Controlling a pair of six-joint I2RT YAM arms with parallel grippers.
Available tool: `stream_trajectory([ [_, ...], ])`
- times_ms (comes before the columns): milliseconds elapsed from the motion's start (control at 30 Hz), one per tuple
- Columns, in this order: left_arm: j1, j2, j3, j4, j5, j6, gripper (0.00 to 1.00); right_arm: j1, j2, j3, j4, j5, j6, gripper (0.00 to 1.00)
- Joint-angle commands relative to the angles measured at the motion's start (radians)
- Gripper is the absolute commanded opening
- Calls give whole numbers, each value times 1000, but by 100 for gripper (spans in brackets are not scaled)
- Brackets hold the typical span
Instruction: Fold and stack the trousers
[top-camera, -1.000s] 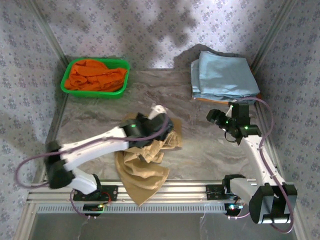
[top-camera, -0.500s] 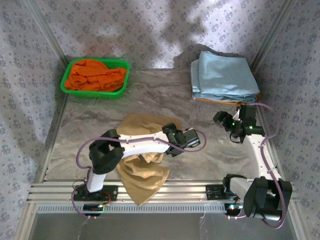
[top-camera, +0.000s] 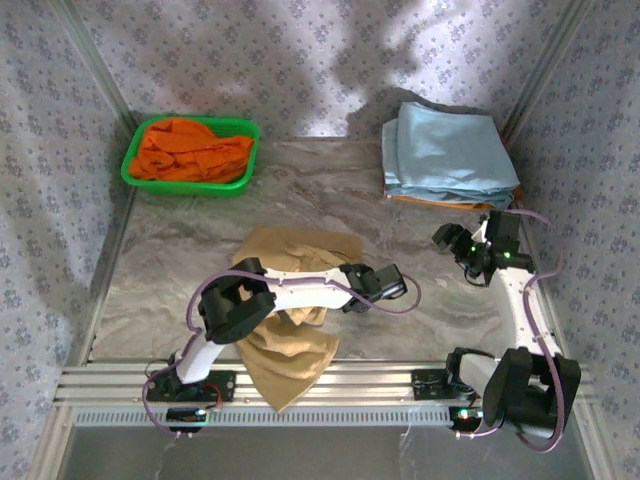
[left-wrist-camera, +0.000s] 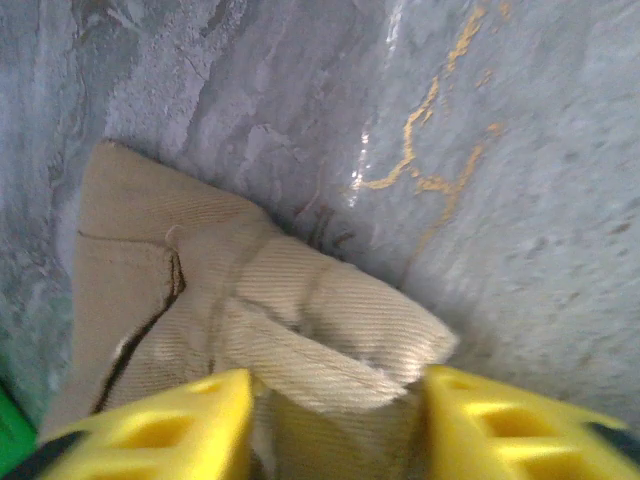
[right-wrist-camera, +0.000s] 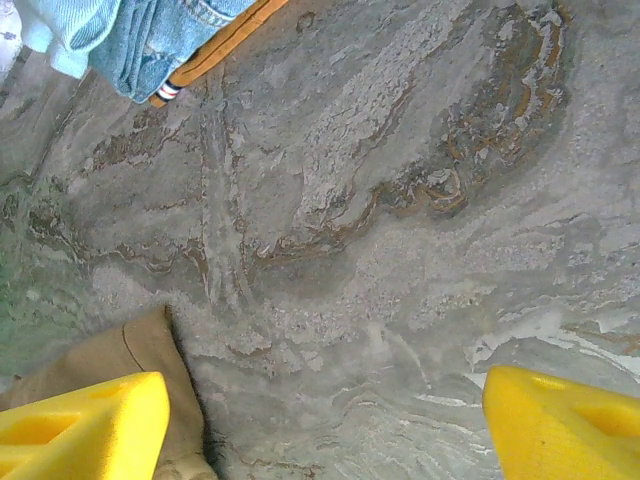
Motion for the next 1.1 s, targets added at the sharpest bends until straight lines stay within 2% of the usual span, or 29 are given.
stream_trajectory([
  [0,10,1,28,10,-36,0,26,-5,-26,-11,-5,-32,6,83],
  [133,11,-37,67,-6,-37,-17,6,-5,-35,-14,-9,-25,0,82],
  [233,14,-68,91,-28,-31,-29,0,-5,-40,-18,-10,-28,0,81],
  [367,25,-111,101,-39,-63,-41,0,-5,-46,-20,-8,-26,1,81],
  [467,48,-154,110,-53,-129,-64,0,-3,-51,-19,-5,-30,8,80],
  [567,113,-219,130,-84,-176,-107,0,18,-52,-13,3,-30,17,79],
  [767,343,-416,146,-196,-185,-267,0,170,-8,27,23,34,37,79],
  [900,531,-561,108,-284,-116,-398,0,293,44,59,53,83,59,79],
  [1000,691,-678,23,-278,-19,-452,0,390,97,101,63,116,66,79],
  [1067,843,-742,-46,-230,126,-485,0,449,130,131,66,140,66,81],
])
